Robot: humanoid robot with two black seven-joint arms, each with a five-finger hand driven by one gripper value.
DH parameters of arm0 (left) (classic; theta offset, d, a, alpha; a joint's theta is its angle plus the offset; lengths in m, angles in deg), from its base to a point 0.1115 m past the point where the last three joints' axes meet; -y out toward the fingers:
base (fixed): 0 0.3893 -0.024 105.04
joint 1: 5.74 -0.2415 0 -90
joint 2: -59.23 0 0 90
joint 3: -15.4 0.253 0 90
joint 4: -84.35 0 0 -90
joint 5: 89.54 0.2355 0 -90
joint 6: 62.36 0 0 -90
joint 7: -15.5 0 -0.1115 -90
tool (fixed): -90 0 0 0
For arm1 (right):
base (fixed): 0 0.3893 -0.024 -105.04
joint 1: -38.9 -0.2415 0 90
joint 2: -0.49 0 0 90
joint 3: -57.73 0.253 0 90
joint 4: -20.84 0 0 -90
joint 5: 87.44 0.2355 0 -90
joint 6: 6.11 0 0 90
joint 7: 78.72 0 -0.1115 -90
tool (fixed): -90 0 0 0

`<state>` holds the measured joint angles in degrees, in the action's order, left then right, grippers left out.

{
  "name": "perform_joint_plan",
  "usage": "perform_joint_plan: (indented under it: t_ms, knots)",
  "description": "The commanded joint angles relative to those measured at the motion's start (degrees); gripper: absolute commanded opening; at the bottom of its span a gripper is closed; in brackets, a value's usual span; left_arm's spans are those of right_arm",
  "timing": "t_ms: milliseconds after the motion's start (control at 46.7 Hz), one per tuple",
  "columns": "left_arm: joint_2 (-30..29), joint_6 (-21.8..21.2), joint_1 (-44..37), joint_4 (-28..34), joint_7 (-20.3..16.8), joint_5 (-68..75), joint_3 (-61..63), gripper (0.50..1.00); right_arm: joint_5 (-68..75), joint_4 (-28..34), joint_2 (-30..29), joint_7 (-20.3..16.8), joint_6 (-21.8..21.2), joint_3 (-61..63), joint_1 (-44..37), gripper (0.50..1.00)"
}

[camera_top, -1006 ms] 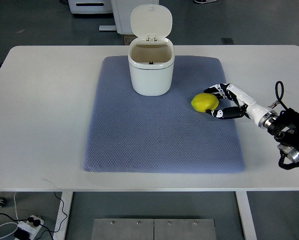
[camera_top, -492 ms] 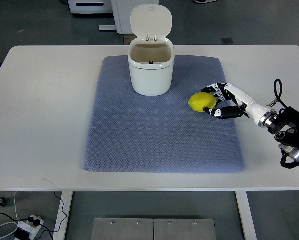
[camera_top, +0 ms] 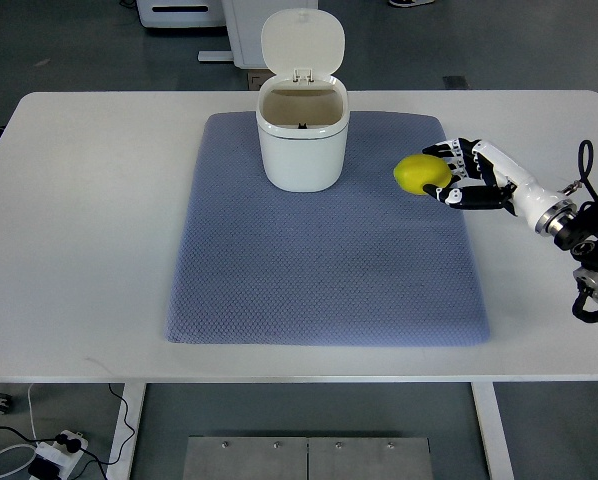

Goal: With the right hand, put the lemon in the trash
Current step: 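Lift the lemon with the right hand and carry it over the bin, then open the right hand to drop the lemon into the white bin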

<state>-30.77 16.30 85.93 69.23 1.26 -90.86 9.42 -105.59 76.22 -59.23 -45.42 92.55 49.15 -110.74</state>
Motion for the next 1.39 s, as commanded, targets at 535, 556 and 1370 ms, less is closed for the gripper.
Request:
perform_joint_plan:
  t_ms: [535, 556, 1370]
  knots:
    - [0.0, 0.0, 0.0, 0.0, 0.0, 0.0, 0.0, 1.000, 7.9, -0.5, 5.1, -5.3, -9.0, 3.5, -10.1, 0.500]
    - [0.0, 0.0, 0.0, 0.0, 0.0, 0.0, 0.0, 1.000, 7.8, -0.5, 5.0, -5.5, -9.0, 3.6, -10.3, 0.500]
    - [0.0, 0.0, 0.0, 0.0, 0.0, 0.0, 0.0, 1.000, 7.9, -12.6, -17.9, -15.5, -6.6, 3.5, -16.6, 0.500]
